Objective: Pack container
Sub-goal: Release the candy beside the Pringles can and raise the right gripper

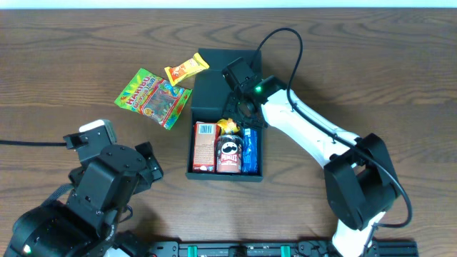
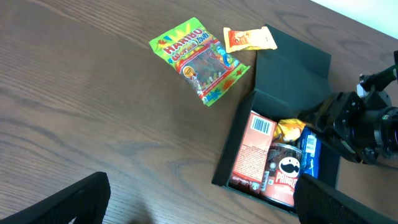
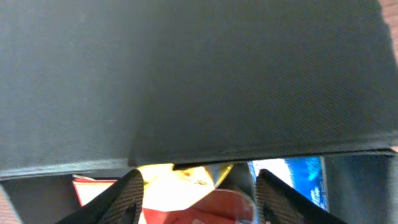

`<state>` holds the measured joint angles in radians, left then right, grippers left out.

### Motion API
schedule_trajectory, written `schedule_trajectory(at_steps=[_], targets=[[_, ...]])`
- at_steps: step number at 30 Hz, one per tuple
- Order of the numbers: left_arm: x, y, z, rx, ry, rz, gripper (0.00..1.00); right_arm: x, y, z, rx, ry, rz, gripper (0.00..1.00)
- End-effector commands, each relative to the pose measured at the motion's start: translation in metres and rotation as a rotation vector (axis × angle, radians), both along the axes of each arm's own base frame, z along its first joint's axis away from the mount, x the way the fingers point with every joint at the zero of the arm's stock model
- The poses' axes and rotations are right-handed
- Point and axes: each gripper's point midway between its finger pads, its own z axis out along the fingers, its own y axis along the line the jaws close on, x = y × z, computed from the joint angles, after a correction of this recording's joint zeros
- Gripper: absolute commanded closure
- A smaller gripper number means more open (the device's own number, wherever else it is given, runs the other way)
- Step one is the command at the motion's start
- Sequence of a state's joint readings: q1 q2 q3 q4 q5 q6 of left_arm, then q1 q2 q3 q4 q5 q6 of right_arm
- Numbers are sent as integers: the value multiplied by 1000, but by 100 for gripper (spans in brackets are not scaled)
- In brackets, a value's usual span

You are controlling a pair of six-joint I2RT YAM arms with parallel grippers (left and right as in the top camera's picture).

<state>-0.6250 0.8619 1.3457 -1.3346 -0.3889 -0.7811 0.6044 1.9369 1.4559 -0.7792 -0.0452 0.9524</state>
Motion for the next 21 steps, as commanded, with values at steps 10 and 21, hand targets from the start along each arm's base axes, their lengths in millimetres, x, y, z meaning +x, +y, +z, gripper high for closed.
schedule_trajectory(at_steps=[10,21], targets=[[1,2,7,1,-20,5,5,-1,14,-22,8,38,-53,47],[1,2,7,1,-20,5,5,-1,14,-31,-6,49,-41,84]])
